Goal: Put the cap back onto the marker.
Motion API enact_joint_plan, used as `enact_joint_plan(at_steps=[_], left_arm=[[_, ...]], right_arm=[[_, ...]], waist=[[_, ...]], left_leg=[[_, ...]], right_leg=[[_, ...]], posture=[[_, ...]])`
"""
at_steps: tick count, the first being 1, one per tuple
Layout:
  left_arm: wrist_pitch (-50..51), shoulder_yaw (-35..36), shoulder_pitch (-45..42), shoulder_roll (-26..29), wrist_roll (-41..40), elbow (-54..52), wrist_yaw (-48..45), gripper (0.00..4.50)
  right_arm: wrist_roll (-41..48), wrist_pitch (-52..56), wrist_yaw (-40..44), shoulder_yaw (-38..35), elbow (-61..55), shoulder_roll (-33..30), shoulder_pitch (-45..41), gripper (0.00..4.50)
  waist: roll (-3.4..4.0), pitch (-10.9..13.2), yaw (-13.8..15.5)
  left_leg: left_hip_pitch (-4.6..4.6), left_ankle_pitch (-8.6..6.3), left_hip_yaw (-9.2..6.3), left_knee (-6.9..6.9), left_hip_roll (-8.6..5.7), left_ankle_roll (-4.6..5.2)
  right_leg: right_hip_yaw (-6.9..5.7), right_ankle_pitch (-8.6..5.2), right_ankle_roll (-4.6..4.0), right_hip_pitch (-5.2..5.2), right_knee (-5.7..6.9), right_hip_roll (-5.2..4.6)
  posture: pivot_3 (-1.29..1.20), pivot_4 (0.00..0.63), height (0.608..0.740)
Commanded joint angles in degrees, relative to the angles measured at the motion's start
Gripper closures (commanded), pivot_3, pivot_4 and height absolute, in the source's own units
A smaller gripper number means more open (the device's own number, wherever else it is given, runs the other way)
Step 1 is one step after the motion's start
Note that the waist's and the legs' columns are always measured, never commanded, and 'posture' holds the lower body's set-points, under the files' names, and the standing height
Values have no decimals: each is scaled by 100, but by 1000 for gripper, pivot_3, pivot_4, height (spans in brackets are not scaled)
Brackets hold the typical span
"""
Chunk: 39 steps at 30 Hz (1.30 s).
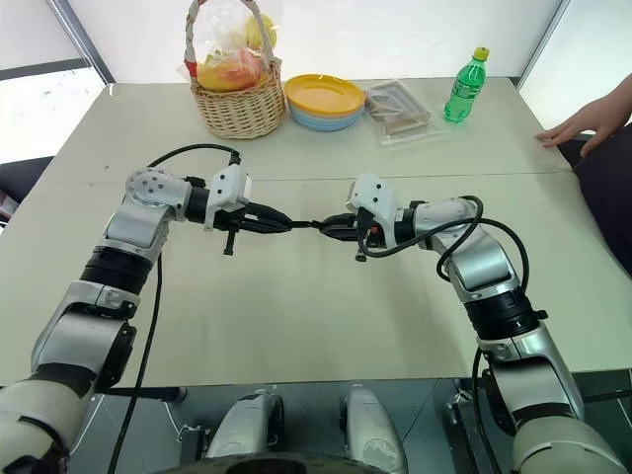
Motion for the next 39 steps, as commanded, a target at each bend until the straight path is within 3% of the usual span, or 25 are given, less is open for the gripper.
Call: enact_joint_plan(at_steps=[1,10,19,27,35,39], left_arm=[[-164,-62,-192,-55,-77,-118,-148,4500],[-956,-198,-625,-297,69,471,-417,4500],[-1361,-130,-828,-582,212,922,-70,4500],[-806,-28,-662,-574,-55,545,-441,4500],[-1045,17,-667,-499,199,726,-266,4500],[-1185,65,-680,-399,282,915,-170,4500]], right_arm=[[39,-202,228,50,-73,-19,-132,4431],[-418,-1084,885,328,771,-70,-934,4431],[-777,-1356,794,475,1442,478,-1598,4431],[-940,-1391,731,436,1489,723,-1629,4431],[-1057,-1194,772,393,1262,581,-1390,4431],[-1336,-1184,905,488,1366,137,-1232,2734]], waist=[[0,0,0],[0,0,-10],[0,0,-12],[0,0,-9],[0,0,-8],[2,-1,20]], left_leg=[[0,0,0,0,0,0],[0,0,1,10,-1,0],[0,0,1,11,0,1],[-1,0,1,10,1,1],[-1,0,1,11,1,1],[-1,0,1,13,0,1]], right_leg=[[0,0,0,0,0,0],[0,0,0,2,3,1],[0,0,0,2,5,0],[-1,0,0,1,6,-1],[-1,0,0,1,6,-1],[-1,0,0,3,6,-3]], posture=[[0,150,740],[0,150,740],[0,150,740],[0,150,740],[0,150,740],[0,150,740]])
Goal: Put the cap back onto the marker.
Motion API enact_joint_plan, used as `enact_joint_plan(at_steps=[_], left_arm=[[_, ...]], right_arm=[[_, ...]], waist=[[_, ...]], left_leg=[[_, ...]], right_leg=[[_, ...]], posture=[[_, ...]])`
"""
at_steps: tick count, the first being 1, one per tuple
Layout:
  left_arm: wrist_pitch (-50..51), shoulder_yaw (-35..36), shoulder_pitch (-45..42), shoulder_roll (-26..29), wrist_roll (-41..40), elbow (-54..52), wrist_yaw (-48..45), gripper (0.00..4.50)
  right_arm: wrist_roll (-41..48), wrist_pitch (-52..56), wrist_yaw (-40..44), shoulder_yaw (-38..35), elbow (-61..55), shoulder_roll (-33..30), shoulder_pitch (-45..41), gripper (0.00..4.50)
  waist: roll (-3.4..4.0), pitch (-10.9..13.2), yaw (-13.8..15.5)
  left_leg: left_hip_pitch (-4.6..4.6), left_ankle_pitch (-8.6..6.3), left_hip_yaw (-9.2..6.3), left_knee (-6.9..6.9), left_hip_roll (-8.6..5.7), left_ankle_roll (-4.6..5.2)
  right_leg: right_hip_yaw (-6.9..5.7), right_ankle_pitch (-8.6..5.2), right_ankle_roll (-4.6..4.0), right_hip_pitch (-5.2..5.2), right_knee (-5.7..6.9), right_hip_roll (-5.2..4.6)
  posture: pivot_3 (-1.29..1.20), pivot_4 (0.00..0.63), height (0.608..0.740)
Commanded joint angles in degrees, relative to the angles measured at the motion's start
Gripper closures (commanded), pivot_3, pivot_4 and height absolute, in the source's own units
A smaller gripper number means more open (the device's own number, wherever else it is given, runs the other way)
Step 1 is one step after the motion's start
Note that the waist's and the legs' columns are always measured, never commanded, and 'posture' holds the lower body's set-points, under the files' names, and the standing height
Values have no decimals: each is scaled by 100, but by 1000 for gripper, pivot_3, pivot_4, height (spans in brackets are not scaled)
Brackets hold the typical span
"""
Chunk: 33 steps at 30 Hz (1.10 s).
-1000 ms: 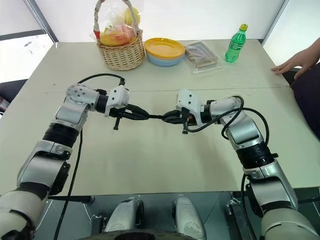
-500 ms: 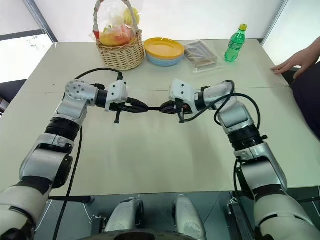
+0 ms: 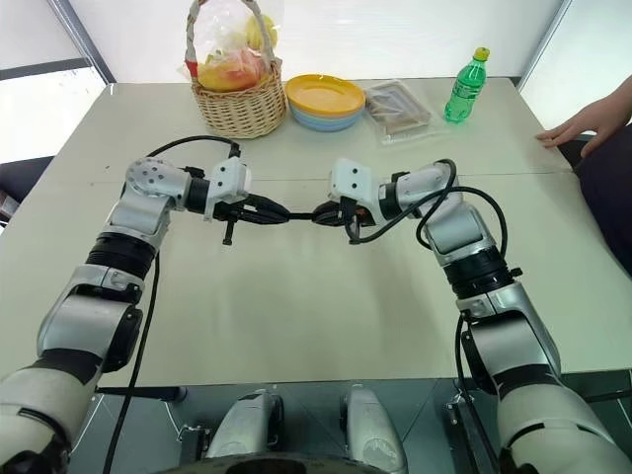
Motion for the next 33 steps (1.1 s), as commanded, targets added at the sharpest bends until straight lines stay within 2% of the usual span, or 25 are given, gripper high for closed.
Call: enact_joint_plan(at_steps=[1,5,10,14,16,19,22,26,33], left_arm=[[-239,-18,-122,-4,-81,-127,-3,4500],[-305,9,-84,127,-56,-28,61,4500],[169,161,159,252,-178,-243,394,4500],[1335,537,669,323,-234,-945,1508,4500],[2308,787,1053,308,-255,-1568,2294,4500],[3635,1251,1610,135,-452,-2579,3357,4500],[4466,1637,2156,-65,-654,-3508,4147,4500],[4876,1810,2759,-168,-447,-4044,5120,4500],[4918,1658,3264,-276,-333,-4201,5868,4500]], right_arm=[[-129,-16,9,4,-171,-256,30,2181],[-180,-11,-53,-107,-150,-569,45,63],[446,443,-522,-915,-177,-464,-109,20],[1241,1108,-449,-1477,-755,-475,67,20],[1658,1457,-349,-1606,-1274,-498,316,20],[1989,1797,-305,-1550,-1921,-536,670,20],[2011,1839,-289,-1349,-2261,-609,943,20],[2075,1882,-343,-1176,-2468,-551,1039,20],[1987,1710,-370,-937,-2387,-466,1005,20]], waist=[[0,0,0],[0,0,-33],[0,0,-46],[0,0,-30],[0,0,-27],[0,0,-21],[0,0,-16],[0,0,-24],[-1,-1,-2]], left_leg=[[-3,0,-1,3,-1,0],[-3,0,1,6,-1,0],[1,-1,-1,3,2,2],[1,-1,-3,3,3,2],[0,-1,-6,3,5,2],[0,-4,-15,3,10,7],[1,-4,-15,5,10,7],[10,-4,-14,14,9,7],[19,-4,-14,20,4,7]], right_leg=[[-1,0,0,0,0,0],[1,0,0,-1,0,0],[1,0,0,-2,7,4],[2,0,0,-2,11,0],[1,0,1,-3,12,-1],[-1,1,1,2,12,-3],[-1,1,1,4,13,-7],[1,1,2,13,20,-7],[0,1,0,21,25,-7]], posture=[[0,150,740],[0,150,740],[0,150,740],[0,150,740],[0,150,740],[0,150,740],[0,150,740],[0,150,740],[0,150,740]])
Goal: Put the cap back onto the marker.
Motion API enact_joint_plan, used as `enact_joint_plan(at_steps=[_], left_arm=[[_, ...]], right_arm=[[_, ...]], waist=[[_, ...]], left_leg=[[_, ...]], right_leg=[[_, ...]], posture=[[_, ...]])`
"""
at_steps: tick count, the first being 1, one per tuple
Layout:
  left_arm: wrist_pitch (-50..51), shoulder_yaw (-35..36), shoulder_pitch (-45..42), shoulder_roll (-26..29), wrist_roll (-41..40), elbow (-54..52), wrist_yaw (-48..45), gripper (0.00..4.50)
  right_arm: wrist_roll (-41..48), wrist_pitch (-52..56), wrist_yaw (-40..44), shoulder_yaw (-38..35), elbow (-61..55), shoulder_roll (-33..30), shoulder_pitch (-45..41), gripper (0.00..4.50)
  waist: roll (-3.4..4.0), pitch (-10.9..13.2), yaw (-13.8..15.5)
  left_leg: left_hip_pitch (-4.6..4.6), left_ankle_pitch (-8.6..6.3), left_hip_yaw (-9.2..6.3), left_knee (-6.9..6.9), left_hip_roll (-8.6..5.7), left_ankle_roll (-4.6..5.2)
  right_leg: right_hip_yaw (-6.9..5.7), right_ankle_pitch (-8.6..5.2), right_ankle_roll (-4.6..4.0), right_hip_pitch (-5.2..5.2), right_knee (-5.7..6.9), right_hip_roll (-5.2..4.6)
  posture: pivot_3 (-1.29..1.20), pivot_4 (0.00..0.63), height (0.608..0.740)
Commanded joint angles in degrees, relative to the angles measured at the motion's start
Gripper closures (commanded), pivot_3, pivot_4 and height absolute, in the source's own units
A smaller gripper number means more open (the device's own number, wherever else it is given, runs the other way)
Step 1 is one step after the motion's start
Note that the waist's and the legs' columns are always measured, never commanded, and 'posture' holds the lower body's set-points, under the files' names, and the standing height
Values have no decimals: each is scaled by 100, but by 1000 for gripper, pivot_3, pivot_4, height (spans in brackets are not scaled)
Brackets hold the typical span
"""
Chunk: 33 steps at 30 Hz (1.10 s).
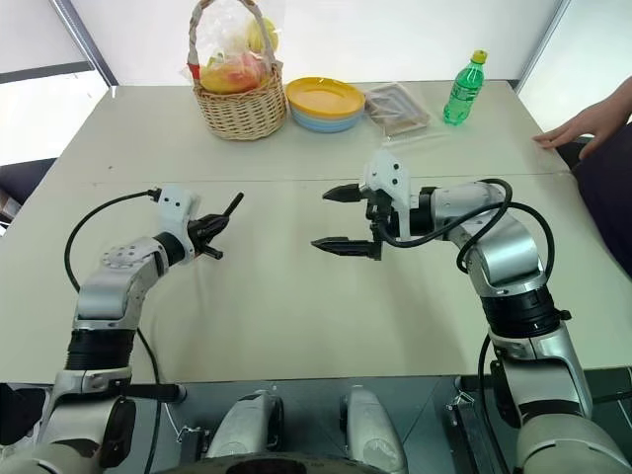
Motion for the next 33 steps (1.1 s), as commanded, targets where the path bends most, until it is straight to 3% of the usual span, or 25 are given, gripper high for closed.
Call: enact_joint_plan(at_steps=[1,10,19,23,27,33], left_arm=[[-90,-69,98,-92,-15,-237,195,4500],[-534,-109,501,-475,-33,-220,623,4500],[-756,-138,582,-494,-30,-137,714,50],[-1096,-106,565,-440,3,-42,754,50],[-1307,283,499,-255,-556,-262,292,50],[-1211,845,623,1213,-1572,-524,-1525,50]], right_arm=[[22,-187,-21,59,-84,32,-99,20],[-115,-443,-168,230,120,72,-42,20],[-217,-533,-223,253,213,10,29,0],[-240,-589,-267,212,270,-27,57,0],[-275,-701,-392,3,490,-127,-2,0],[97,-485,-678,-817,672,-355,201,0]], waist=[[0,0,4],[0,-1,5],[0,-2,-2],[0,-2,-3],[-2,-1,-9],[-3,0,-15]], left_leg=[[0,0,0,1,-1,0],[0,0,2,2,-1,-1],[2,-1,2,2,-2,-1],[2,-1,2,2,-2,-1],[1,-1,3,2,-1,0],[-2,-1,4,-16,1,-1]], right_leg=[[0,0,0,1,-1,-1],[1,0,0,4,-5,-6],[1,0,0,6,-6,-5],[1,0,-1,6,-7,-4],[1,0,-1,5,-9,-5],[0,-2,-4,-2,-18,-5]], posture=[[0,150,740],[0,150,740],[0,150,740],[0,150,740],[0,150,740],[0,150,740]])
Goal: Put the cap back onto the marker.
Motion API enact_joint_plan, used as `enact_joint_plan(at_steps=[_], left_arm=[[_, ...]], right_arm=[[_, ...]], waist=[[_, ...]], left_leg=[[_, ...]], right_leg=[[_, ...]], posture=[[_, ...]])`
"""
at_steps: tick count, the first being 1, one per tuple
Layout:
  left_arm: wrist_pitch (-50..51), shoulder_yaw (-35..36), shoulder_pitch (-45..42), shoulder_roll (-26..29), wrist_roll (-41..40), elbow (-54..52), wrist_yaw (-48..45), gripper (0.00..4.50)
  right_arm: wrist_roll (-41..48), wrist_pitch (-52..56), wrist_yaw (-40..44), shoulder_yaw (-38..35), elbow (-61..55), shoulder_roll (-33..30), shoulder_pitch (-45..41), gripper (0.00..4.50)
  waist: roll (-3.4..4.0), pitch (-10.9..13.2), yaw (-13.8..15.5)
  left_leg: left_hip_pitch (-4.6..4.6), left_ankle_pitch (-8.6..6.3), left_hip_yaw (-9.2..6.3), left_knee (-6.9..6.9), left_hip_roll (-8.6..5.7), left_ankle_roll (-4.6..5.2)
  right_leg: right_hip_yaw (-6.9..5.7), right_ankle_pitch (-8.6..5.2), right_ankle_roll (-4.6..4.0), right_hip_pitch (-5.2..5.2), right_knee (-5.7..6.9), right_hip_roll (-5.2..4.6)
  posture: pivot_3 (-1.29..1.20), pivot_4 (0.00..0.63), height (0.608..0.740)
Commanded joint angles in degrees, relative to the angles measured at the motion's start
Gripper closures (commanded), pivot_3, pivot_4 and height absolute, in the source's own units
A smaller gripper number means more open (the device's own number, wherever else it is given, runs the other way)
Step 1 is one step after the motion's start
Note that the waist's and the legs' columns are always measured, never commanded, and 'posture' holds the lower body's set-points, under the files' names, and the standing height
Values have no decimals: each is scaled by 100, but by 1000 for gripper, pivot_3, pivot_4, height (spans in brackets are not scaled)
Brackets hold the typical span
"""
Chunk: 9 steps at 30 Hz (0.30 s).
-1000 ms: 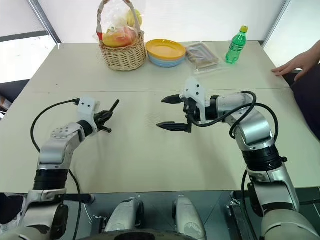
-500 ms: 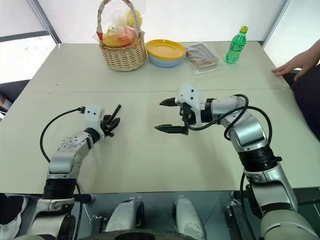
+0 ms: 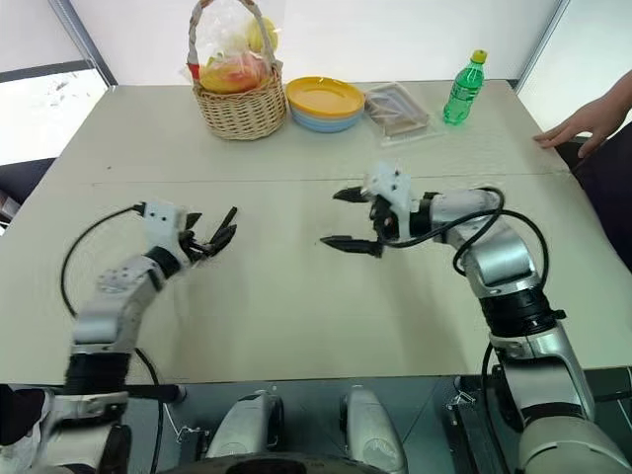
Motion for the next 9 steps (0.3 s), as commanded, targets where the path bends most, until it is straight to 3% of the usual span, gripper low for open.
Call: enact_joint_plan(at_steps=[1,5,9], left_arm=[[-61,460,43,629,-539,-148,-877,50],[-193,800,177,1411,-676,333,-1595,50],[-475,880,170,1764,-603,847,-1804,50]], right_arm=[[202,40,-273,-505,-17,-50,166,0],[104,-60,-691,-828,-75,-86,703,0],[223,58,-1098,-1094,-366,-45,1062,0]], waist=[[2,-1,-1],[-1,-2,-1],[3,0,1]], left_leg=[[3,0,1,-7,0,0],[12,0,9,-34,0,0],[0,0,13,-40,1,0]], right_leg=[[0,0,-1,1,-6,0],[3,-1,-1,4,-26,-2],[3,-1,-1,-12,-29,-2]], posture=[[0,150,740],[0,150,740],[0,150,740]])
